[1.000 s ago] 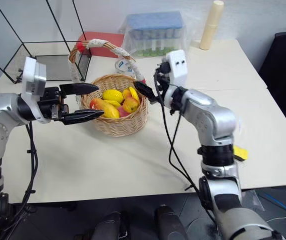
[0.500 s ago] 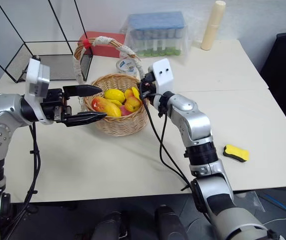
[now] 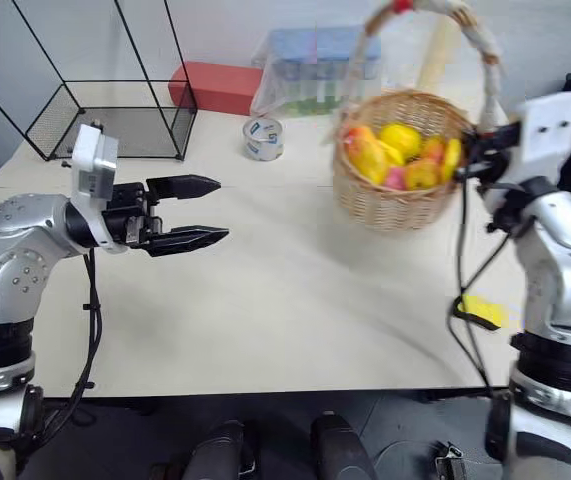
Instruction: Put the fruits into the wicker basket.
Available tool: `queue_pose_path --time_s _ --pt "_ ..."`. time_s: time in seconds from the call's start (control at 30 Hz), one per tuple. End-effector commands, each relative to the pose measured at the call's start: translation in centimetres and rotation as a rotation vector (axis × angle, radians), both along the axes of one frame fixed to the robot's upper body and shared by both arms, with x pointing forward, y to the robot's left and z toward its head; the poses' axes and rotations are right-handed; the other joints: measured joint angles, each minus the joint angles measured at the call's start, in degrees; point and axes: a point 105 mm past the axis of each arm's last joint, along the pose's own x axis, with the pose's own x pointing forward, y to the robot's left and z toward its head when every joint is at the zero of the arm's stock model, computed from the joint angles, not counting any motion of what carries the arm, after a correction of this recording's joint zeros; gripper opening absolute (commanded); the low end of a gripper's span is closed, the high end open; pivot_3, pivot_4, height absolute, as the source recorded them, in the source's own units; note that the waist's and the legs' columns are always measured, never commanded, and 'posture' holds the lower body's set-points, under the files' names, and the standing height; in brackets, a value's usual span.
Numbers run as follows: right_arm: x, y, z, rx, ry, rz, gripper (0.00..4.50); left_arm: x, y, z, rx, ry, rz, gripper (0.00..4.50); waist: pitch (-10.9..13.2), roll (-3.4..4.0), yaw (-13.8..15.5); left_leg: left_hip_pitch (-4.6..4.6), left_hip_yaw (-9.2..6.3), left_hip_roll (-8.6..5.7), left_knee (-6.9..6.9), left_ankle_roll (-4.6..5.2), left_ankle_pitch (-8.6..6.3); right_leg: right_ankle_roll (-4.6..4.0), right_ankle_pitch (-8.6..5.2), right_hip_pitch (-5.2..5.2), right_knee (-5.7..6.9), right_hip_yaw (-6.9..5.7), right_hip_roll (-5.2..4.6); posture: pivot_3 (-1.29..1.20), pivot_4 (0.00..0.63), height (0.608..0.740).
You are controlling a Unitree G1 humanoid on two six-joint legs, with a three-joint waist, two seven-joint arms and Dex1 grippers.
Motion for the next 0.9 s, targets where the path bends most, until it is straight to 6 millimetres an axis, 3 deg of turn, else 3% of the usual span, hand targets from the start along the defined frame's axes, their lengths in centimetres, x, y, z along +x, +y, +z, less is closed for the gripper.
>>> queue_pose_path --time_s 0.03,0.17,0.2,0.4,0.57,0.8,0.9 --pt "-0.8 -1.9 0.8 -0.049 -0.060 -0.046 0.18 0.0 -0.6 0.8 -0.001 -0.043 -0.037 4.17 0.0 0.00 -0.5 0.02 0.05 0.02 -0.02 -0.01 0.01 0.00 0.00 0.01 0.00 0.05 0.04 0.00 0.150 0.740" --pt "-0.6 -4.2 -1.5 -0.036 -0.013 -0.105 0.18 0.1 -0.9 0.8 -0.006 -0.040 -0.058 4.17 0.0 0.03 -1.4 0.06 0.05 0.05 -0.04 -0.05 0.04 0.01 0.00 0.00 0.05 0.07 0.10 0.00 0.150 0.740" --pt "-0.8 -4.4 -2.1 -0.028 0.000 -0.101 0.92 0.2 -0.9 0.8 -0.007 -0.039 -0.061 4.17 0.0 0.03 -1.3 0.06 0.05 0.05 -0.05 -0.06 0.04 0.01 -0.01 0.00 0.04 0.08 0.10 0.00 0.150 0.740" --pt "-2.9 -5.4 -3.2 -0.105 0.069 -0.086 2.72 0.0 -0.7 0.5 -0.014 -0.031 -0.069 4.17 0.0 0.04 -1.0 0.05 0.00 0.03 -0.01 -0.05 0.04 0.02 -0.01 0.04 0.04 0.06 0.05 0.00 0.150 0.740" --pt "-6.3 -6.2 -2.5 -0.136 0.137 -0.048 4.27 -0.2 -0.3 0.2 -0.021 -0.027 -0.060 4.17 0.0 0.05 -0.3 0.07 -0.06 0.03 0.02 -0.04 0.03 0.04 -0.02 0.14 0.00 0.02 0.05 0.00 0.150 0.740" --pt "-13.3 -7.3 -2.0 -0.044 0.361 0.116 4.27 -0.3 0.1 -0.2 -0.027 -0.019 -0.059 4.17 0.0 0.11 0.5 0.16 -0.15 0.04 -0.01 -0.02 0.02 0.05 -0.02 0.34 -0.16 -0.03 0.08 0.00 0.150 0.740" --pt "-14.6 -7.7 -2.0 -0.031 0.395 0.124 4.27 -0.2 0.0 -0.4 -0.030 -0.021 -0.067 4.17 0.0 0.08 0.5 0.22 -0.22 0.02 -0.01 0.03 0.00 0.11 0.01 0.53 -0.38 -0.06 0.10 0.00 0.150 0.740"
